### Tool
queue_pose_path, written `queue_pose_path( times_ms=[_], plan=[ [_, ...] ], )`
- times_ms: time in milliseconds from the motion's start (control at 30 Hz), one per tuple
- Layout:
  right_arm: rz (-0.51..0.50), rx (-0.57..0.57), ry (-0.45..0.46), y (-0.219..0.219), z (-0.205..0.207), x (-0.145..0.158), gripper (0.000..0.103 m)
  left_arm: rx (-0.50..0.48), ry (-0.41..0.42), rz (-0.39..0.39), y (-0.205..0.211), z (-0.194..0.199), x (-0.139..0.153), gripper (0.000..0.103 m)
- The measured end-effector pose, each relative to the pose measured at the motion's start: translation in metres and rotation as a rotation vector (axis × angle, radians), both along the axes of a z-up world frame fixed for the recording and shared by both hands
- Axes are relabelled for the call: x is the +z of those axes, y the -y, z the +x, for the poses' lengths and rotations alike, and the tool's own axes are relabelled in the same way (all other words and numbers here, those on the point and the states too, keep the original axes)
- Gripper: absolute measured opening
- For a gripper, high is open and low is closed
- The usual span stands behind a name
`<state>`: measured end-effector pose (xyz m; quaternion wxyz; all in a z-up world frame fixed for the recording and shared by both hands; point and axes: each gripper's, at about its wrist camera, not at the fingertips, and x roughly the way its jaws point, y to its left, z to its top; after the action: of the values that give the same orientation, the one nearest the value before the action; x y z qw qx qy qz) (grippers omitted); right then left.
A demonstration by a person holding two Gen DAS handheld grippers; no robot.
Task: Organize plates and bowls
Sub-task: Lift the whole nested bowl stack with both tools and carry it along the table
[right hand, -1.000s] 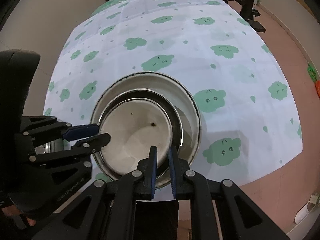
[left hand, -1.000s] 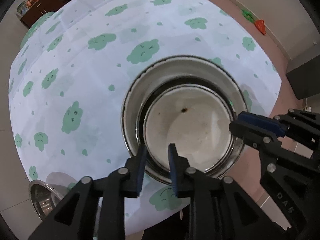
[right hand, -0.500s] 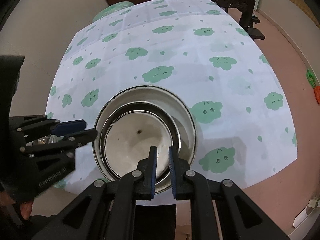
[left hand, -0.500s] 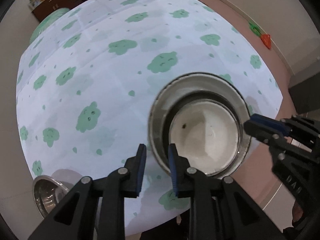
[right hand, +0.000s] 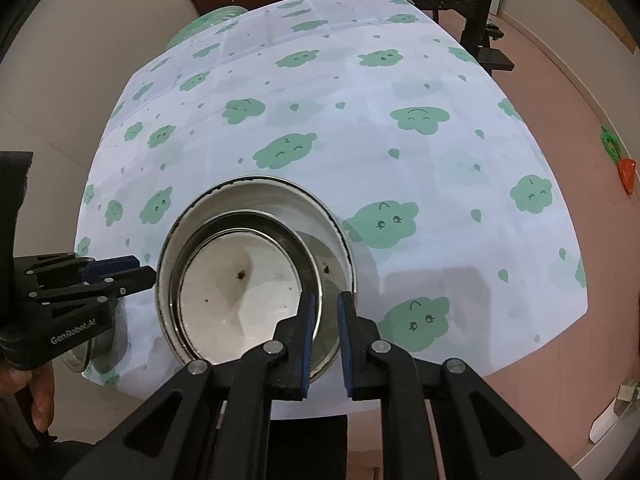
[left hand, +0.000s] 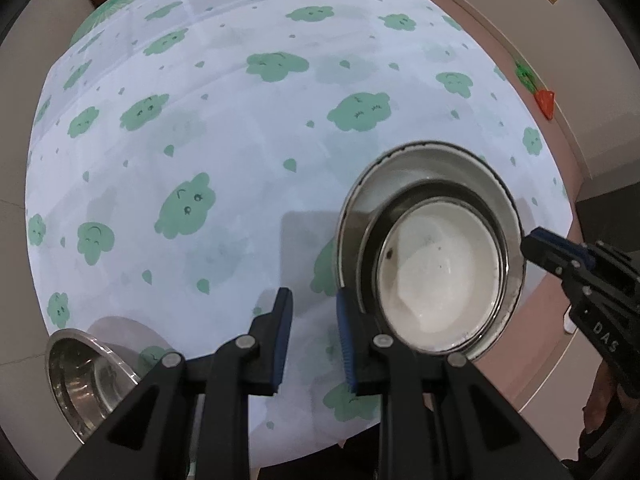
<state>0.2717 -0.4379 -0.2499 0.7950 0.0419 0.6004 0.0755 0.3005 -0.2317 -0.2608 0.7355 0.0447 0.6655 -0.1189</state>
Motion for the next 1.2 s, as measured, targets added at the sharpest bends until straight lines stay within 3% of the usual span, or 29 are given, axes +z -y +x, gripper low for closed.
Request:
queue_pose_path(
  times_ms=[167, 533, 900, 1200],
  plan=[
    [-0.002, -0.006, -0.010, 0.005, 0.004, -0.004, 0.013, 0.011, -0.024, -0.032, 0.002, 0.003, -0.004, 0.022],
    [0.004, -0.005, -0.056, 0.013, 0.012, -0.021, 0.013, -0.016, -0.042, -0.010, 0.016, 0.006, -0.012, 0.022],
    [0.028, 0.012, -0.090, 0.010, 0.010, -0.032, 0.013, -0.043, -0.071, 0.023, 0.029, 0.006, -0.026, 0.014],
    [0.029, 0.012, -0.091, 0.006, 0.010, -0.030, 0.012, -0.045, -0.064, 0.032, 0.033, 0.004, -0.024, 0.013]
  ],
)
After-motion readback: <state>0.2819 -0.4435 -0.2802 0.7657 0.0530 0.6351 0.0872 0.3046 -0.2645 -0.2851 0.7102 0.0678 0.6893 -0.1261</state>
